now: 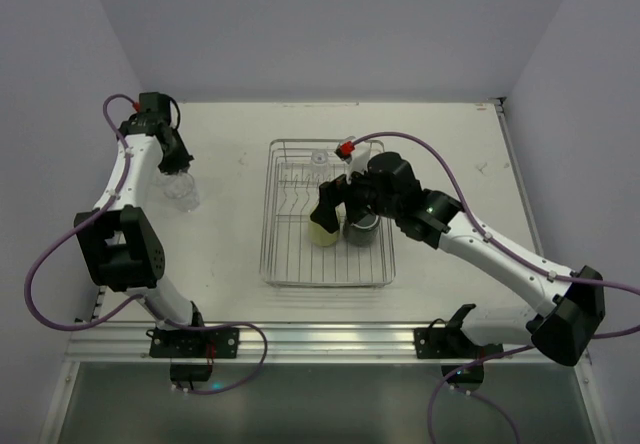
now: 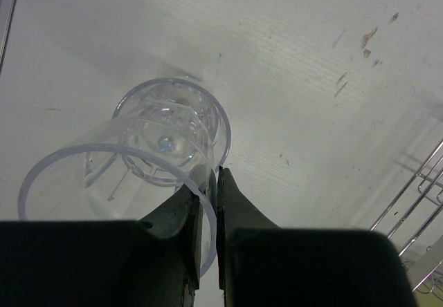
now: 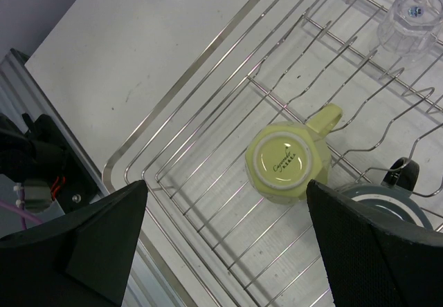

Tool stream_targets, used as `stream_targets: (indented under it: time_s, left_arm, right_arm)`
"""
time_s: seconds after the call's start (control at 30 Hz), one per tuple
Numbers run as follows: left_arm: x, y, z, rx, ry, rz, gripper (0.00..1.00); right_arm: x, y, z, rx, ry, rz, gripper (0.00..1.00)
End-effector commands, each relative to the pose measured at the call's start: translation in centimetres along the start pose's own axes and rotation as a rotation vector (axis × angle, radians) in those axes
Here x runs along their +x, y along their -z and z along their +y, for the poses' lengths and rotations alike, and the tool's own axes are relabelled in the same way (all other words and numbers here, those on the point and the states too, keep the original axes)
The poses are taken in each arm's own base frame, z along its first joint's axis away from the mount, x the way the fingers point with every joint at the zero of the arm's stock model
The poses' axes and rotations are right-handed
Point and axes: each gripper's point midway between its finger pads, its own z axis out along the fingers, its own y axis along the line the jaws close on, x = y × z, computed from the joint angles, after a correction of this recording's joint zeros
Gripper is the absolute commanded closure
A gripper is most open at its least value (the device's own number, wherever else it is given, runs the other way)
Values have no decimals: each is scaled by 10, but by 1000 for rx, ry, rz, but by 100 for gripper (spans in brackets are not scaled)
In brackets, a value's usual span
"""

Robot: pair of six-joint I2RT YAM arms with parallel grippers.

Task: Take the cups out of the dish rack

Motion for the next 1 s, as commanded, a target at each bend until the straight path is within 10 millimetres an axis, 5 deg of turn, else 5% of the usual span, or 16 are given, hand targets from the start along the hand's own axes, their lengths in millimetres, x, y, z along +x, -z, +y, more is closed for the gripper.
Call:
stream_targets:
  time_s: [0.0, 0.37, 0.7, 0.97]
  left_arm:
    - [-12, -1, -1, 16, -10, -50, 100]
    - [0, -18, -6, 25, -22, -4, 100]
    - [9, -36, -5, -37, -40, 35, 100]
    - [12, -41, -10, -43, -47, 47, 93]
  right_arm:
    - [-26, 2, 8, -21, 17, -66, 1]
    - [-26, -11, -1, 30, -13, -48, 1]
    - [-50, -27, -40, 215, -106, -26, 1]
    - [-47, -48, -62, 265, -126, 26, 1]
